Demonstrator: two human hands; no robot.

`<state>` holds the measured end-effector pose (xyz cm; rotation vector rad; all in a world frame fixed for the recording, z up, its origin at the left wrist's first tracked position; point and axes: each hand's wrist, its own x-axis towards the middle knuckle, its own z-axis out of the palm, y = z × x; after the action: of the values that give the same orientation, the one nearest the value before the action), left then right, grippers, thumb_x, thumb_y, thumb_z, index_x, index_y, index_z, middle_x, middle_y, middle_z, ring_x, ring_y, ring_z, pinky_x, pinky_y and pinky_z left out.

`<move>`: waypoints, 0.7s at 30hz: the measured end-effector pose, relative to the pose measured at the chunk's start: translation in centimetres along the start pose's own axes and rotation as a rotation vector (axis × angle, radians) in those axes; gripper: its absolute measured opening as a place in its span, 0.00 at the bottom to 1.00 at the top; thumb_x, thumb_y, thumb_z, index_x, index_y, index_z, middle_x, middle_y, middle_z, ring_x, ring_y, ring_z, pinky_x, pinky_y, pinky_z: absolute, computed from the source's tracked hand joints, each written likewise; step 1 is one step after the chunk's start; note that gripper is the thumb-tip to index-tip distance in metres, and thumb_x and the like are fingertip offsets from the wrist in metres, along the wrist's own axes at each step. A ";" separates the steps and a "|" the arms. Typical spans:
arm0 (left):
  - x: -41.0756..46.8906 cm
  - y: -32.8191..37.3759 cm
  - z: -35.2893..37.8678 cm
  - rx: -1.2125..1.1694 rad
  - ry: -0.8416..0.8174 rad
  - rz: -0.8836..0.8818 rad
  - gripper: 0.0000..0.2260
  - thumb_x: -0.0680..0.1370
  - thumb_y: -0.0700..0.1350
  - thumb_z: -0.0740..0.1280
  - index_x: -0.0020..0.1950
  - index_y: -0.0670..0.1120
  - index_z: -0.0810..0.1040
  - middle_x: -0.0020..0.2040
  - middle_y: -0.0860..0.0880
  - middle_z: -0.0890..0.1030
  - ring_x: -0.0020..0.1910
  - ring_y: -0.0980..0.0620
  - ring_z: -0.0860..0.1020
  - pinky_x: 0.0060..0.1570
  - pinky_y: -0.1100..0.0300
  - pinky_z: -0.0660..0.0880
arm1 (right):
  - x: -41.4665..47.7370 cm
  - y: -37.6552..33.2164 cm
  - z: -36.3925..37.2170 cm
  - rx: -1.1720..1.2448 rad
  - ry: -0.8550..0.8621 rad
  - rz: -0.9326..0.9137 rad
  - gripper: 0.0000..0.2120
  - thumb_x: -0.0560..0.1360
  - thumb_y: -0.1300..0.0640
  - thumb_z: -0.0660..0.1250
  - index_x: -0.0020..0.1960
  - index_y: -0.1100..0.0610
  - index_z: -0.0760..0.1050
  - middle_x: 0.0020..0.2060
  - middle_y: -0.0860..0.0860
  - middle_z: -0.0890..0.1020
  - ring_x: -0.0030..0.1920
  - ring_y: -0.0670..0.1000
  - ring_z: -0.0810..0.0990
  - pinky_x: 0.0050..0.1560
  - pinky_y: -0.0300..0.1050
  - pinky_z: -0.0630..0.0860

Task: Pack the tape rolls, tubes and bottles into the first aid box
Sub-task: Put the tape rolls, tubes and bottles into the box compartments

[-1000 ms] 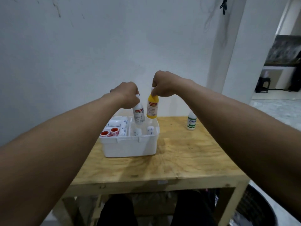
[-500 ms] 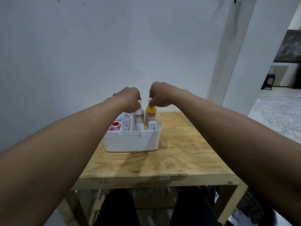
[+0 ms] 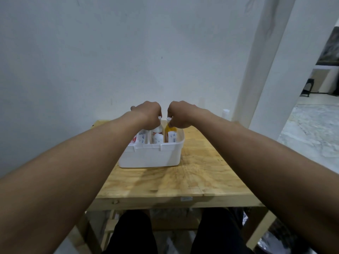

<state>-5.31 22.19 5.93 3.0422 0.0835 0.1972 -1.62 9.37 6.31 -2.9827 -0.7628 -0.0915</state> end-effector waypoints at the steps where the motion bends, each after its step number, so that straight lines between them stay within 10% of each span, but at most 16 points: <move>1: 0.0 -0.1 0.1 0.003 -0.004 0.000 0.13 0.80 0.46 0.66 0.64 0.50 0.79 0.59 0.48 0.80 0.59 0.45 0.76 0.53 0.50 0.68 | 0.1 0.1 0.0 0.004 0.001 0.000 0.16 0.76 0.54 0.71 0.62 0.56 0.77 0.54 0.53 0.82 0.54 0.56 0.79 0.59 0.57 0.76; 21: -0.3 -0.5 -0.7 -0.027 -0.039 -0.033 0.16 0.78 0.46 0.69 0.66 0.53 0.77 0.64 0.51 0.78 0.63 0.47 0.74 0.62 0.46 0.72 | -1.0 0.6 -1.1 0.080 0.015 -0.009 0.21 0.76 0.53 0.72 0.66 0.56 0.75 0.60 0.52 0.79 0.58 0.55 0.78 0.59 0.52 0.77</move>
<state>-5.69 22.72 6.54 3.0140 0.1277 0.1351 -2.27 8.25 7.27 -2.9000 -0.7603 -0.0816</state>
